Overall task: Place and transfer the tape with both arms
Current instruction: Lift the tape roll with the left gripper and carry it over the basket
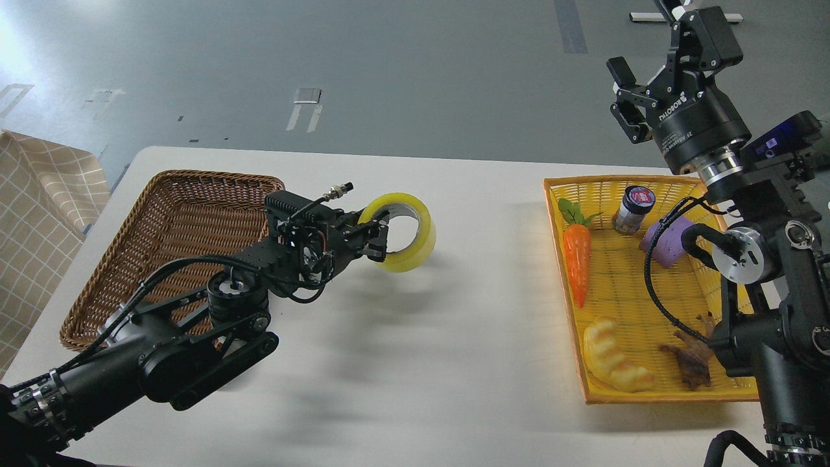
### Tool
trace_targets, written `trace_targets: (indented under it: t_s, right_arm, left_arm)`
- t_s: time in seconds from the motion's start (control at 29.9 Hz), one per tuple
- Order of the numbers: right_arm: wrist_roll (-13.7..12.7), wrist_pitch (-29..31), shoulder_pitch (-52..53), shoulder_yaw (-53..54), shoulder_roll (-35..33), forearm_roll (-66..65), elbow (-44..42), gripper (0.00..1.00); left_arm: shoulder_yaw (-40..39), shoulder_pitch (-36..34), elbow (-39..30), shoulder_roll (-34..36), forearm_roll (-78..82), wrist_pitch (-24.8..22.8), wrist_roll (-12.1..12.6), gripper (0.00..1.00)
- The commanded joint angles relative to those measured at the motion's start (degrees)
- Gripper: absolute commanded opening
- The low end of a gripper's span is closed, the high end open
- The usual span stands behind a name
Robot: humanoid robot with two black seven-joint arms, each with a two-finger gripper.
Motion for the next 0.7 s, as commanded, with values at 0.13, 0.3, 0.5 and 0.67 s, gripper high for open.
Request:
trace_targets:
  t_s: [0.13, 0.3, 0.5, 0.67]
  right_arm:
    - [0.0, 0.0, -0.1, 0.0, 0.0, 0.0, 0.0, 1.00]
    - [0.0, 0.0, -0.1, -0.1, 0.0, 0.0, 0.0, 1.00]
    - [0.0, 0.2, 0.1, -0.1, 0.0, 0.0, -0.1, 1.00]
    - [0.0, 0.2, 0.0, -0.2, 0.0, 0.0, -0.1, 1.00]
  left_arm:
    - [-0.4, -1.3, 0.0, 12.0, -4.4, 0.4, -0.1, 0.11]
    - [-0.8, -1.5, 0.4, 18.8, -5.3, 1.0, -0.4, 0.11]
    - [-1.1, -0.8, 0.5, 24.4, -9.0, 2.2, -0.5, 0.11]
    - [-1.2, 1.1, 0.6, 26.9, -9.6, 2.7, -0.9, 0.12]
